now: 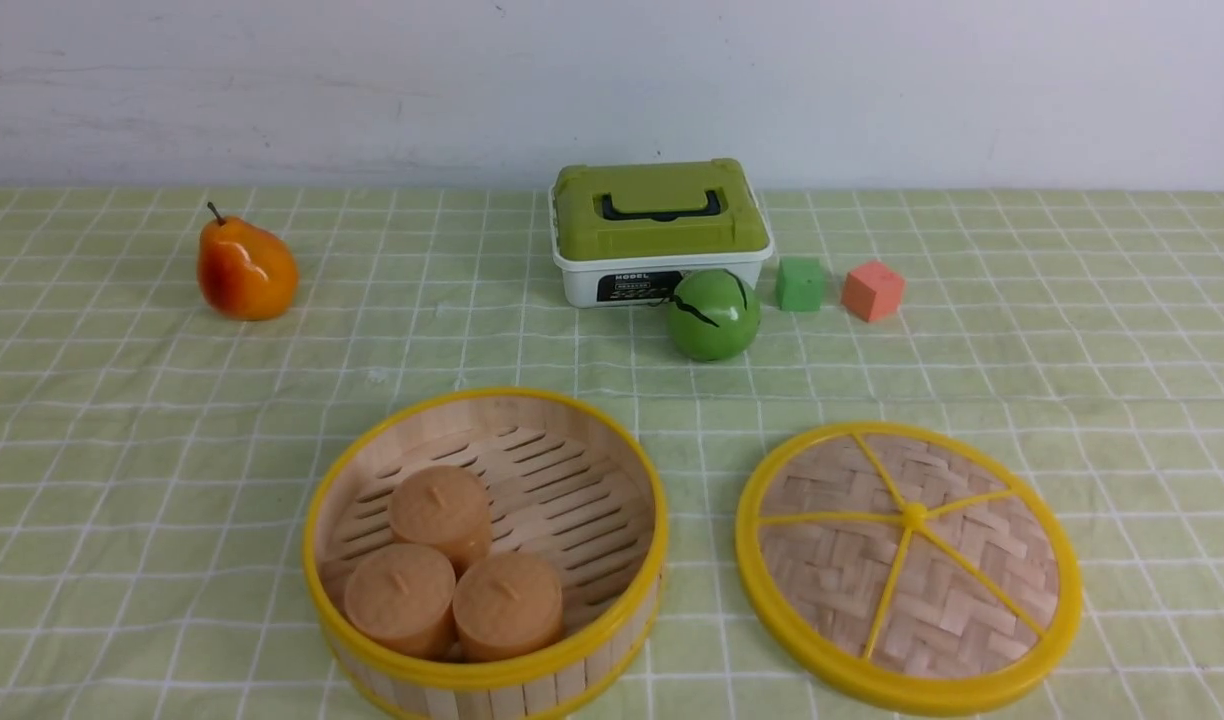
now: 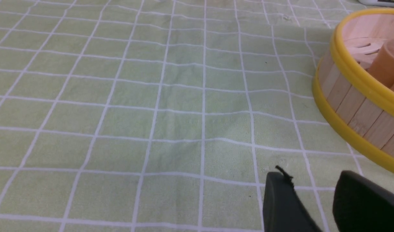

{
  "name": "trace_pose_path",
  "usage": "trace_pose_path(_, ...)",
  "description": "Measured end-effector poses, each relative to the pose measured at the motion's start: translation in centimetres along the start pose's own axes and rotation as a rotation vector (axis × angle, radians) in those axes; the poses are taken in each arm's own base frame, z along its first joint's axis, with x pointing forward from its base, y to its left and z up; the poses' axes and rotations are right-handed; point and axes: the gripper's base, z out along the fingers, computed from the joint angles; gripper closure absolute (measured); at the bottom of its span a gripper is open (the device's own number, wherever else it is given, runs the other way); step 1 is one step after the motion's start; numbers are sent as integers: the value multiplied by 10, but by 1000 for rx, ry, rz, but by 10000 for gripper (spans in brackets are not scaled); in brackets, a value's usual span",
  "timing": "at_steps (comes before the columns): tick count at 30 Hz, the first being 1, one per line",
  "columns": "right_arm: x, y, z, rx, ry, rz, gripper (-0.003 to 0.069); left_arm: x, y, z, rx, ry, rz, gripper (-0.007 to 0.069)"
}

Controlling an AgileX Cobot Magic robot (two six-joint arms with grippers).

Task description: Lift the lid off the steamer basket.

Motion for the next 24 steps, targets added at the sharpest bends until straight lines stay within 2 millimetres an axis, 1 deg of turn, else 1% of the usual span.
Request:
trace_pose_path(1,2,-1,-1,8,-3,3,644,0,0,0,0,0,0,386)
trace_pose_path(2,10,-5,-3,74,-7,31,643,0,0,0,0,0,0,386)
trace_pose_path(4,12,-7,-6,122,-9,49,641,0,0,0,0,0,0,386)
trace_pose_path(6,18,-9,-8,162,36,87,639,0,0,0,0,0,0,386)
trace_pose_path(15,33,-10,-10,186,200,144,625,0,0,0,0,0,0,386)
trace_pose_path(24,35,-9,-11,189,240,147,613,0,0,0,0,0,0,386)
